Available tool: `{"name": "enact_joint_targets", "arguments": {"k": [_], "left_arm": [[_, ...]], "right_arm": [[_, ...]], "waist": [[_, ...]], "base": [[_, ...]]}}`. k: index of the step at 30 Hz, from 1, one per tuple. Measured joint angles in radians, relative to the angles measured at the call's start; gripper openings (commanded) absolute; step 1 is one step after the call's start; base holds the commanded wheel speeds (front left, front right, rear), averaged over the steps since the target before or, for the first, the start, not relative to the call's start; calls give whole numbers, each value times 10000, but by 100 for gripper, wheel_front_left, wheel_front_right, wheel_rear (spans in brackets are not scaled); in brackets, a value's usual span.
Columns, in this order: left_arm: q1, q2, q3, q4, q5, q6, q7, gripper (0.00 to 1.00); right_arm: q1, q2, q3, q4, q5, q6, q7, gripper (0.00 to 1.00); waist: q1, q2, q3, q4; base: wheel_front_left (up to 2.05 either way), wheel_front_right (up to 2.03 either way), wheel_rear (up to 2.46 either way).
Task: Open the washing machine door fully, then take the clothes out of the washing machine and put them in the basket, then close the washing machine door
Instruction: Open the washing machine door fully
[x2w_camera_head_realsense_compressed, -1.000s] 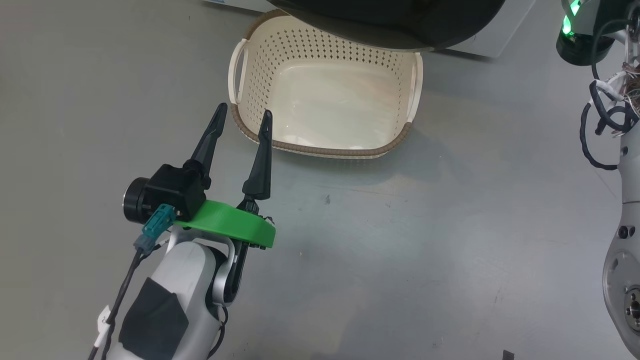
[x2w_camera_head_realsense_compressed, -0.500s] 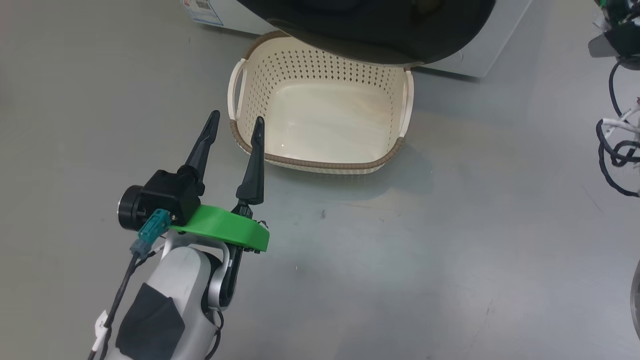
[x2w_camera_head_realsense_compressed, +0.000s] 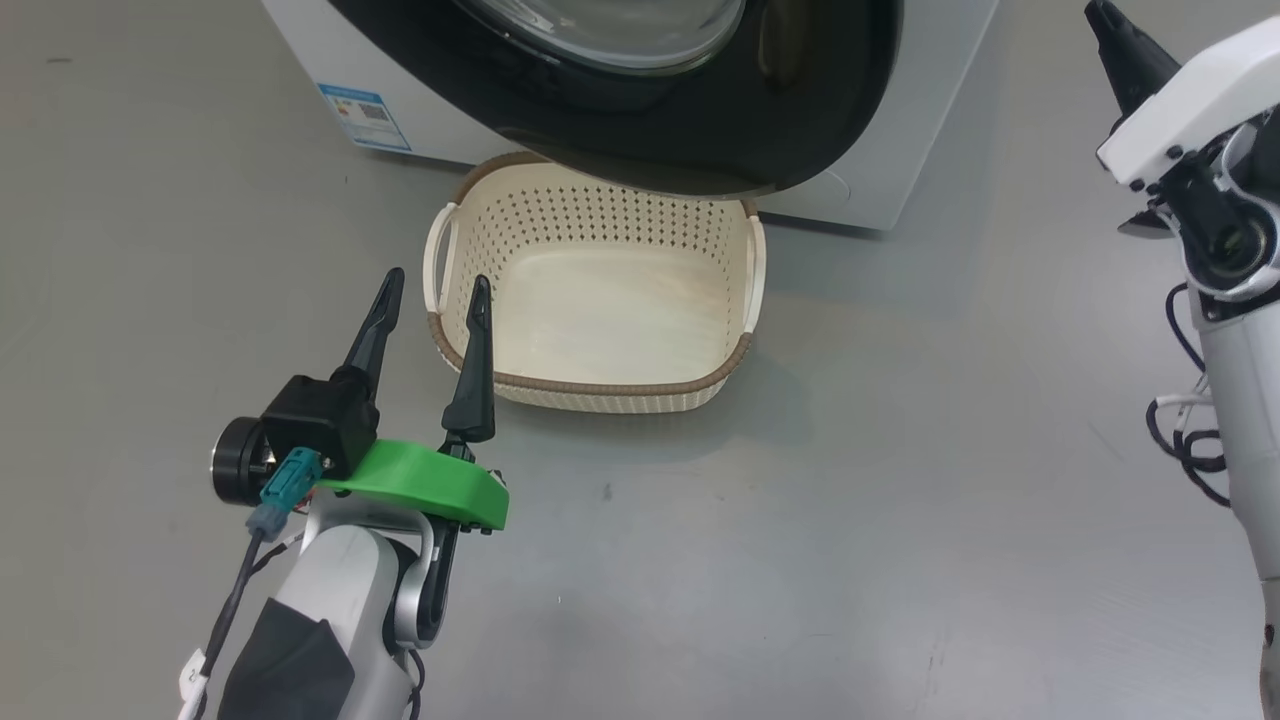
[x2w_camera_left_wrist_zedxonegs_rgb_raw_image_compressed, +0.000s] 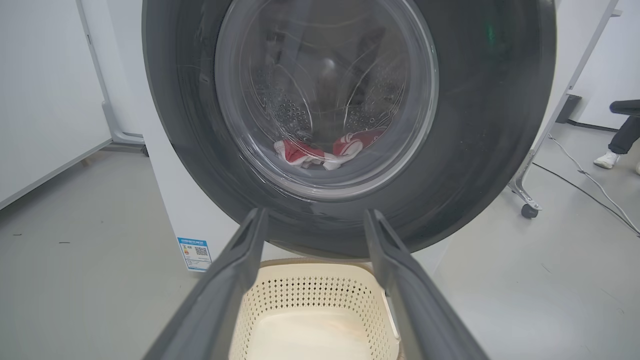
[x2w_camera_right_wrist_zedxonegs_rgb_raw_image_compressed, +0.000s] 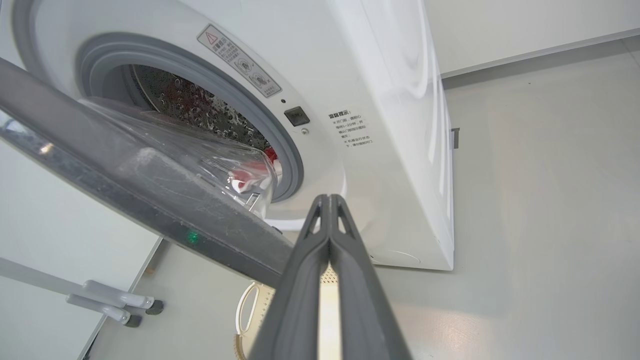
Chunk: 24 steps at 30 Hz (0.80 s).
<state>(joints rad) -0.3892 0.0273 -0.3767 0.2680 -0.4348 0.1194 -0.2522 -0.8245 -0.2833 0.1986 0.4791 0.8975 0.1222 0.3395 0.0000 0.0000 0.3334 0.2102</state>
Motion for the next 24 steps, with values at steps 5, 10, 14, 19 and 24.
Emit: {"name": "enact_joint_targets", "arguments": {"k": [5,10,14,19,24], "left_arm": [[221,4,253,104,221,0,0,100],[432,6,453,125,263,0,0,100],[671,10,541,146,349,0,0,100],[966,21,721,151,458,0,0,100],[1157,27,606,167,485,0,0,100]], "right_arm": [[958,159,324,-487,-244,-2,-1024,0],[1660,226,828,-930,-777,-2,-1916,0],[2618,403,629,-1020,-953,-2,-3001,0],[3308,639,790,-1185,-1289,-2,-3850,100],[3872,562,909,-1279,-1766,-12,-4510,100]], "waist": [[0,0,-397,-320],[0,0,-671,-602],[0,0,-985,-915],[0,0,-1225,-1215],[-1,0,-1415,-1420]], "base": [[0,0,0],[0,0,0],[0,0,0],[0,0,0],[0,0,0]]}}
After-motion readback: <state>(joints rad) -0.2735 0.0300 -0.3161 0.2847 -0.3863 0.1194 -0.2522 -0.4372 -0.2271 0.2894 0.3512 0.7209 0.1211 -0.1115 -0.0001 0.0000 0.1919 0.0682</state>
